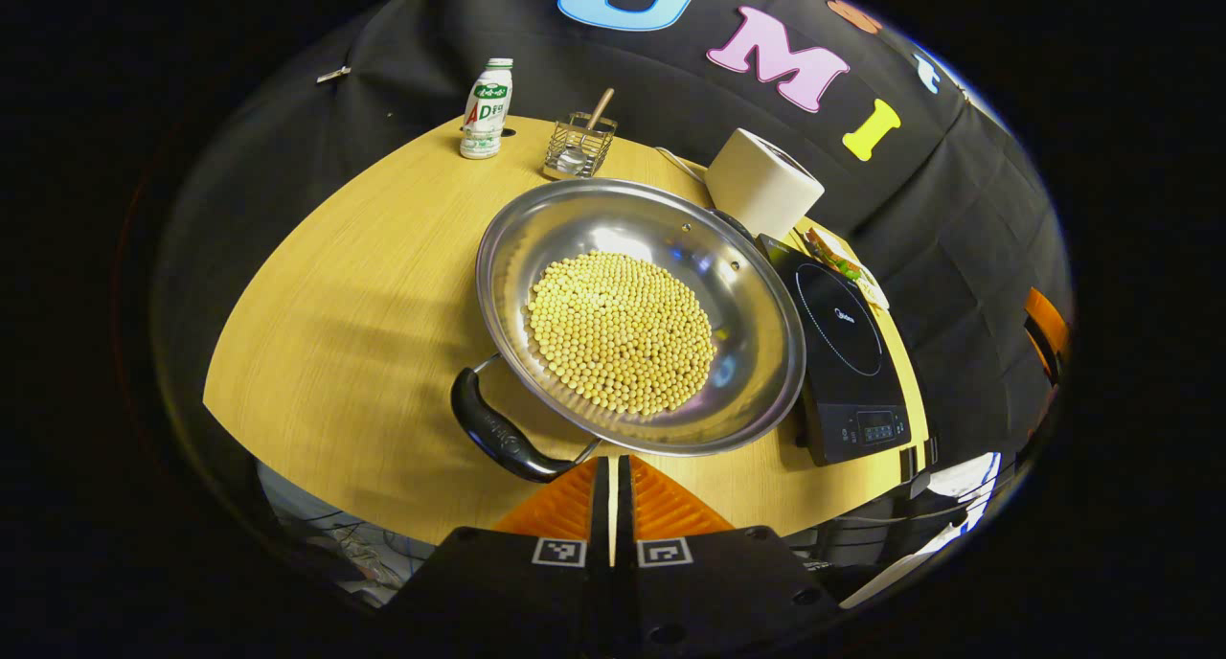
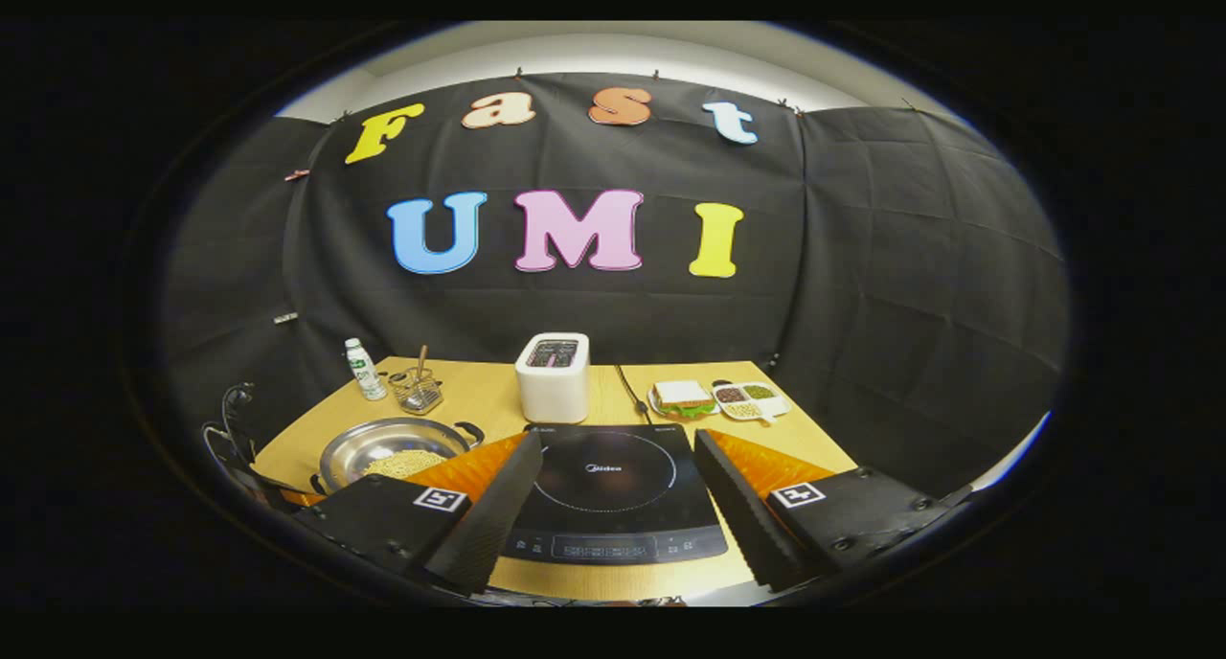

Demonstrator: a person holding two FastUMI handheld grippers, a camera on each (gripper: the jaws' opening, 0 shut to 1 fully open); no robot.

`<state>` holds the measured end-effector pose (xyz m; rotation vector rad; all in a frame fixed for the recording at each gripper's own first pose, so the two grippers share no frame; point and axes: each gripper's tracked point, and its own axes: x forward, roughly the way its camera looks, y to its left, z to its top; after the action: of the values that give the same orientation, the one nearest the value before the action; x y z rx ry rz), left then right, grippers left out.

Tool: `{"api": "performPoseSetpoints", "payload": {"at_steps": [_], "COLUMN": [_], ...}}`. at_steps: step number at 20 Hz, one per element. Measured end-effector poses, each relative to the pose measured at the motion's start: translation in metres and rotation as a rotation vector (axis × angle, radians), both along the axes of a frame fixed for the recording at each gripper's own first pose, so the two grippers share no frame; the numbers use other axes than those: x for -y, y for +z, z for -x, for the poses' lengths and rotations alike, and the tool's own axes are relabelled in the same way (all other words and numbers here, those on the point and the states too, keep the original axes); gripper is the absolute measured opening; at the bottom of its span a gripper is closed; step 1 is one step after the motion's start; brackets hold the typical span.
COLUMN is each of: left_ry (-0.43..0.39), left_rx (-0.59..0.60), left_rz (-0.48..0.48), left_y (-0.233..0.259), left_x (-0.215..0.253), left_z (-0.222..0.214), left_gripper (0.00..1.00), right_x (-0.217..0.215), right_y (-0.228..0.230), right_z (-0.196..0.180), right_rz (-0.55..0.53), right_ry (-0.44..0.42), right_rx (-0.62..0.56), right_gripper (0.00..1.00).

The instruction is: First push the handle of the pot to place it horizontally, then grasp the pot with both hands and set it on the induction cooktop.

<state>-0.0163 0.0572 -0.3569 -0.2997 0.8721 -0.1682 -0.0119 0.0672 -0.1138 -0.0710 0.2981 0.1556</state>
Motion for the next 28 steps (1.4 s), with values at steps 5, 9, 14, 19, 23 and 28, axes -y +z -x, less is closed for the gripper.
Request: {"api": "performPoseSetpoints", "payload": {"at_steps": [5,9,14,19,23,28], "left_ry": [0.0,0.006,0.019,0.022,0.02,0.044], "left_rx": [-0.025,-0.041,-0.045,-0.045,-0.048,-0.043], "left_rz": [-0.017,-0.048,-0.093,-0.127,-0.152,-0.143], "left_y": [-0.002,-0.004,-0.004,-0.004,-0.007,-0.008], "left_x": [-0.008,-0.02,-0.049,-0.072,-0.091,-0.111], "left_z": [-0.005,-0.01,-0.022,-0.036,-0.051,-0.074], "left_gripper": [0.05,0.05,0.05,0.05,0.05,0.05], "right_x": [0.005,0.0,-0.003,-0.005,-0.013,-0.019], "right_y": [-0.006,-0.007,-0.006,-0.004,-0.004,-0.009], "right_z": [-0.001,-0.004,-0.008,-0.013,-0.015,-0.011], "right_rz": [-0.006,-0.008,0.001,-0.009,0.0,0.032], "right_ry": [-0.031,-0.037,-0.047,-0.071,-0.072,-0.068], "right_rx": [-0.014,-0.02,-0.014,-0.012,-0.01,-0.026], "right_gripper": [0.99,0.99,0.99,0.98,0.99,0.98]}}
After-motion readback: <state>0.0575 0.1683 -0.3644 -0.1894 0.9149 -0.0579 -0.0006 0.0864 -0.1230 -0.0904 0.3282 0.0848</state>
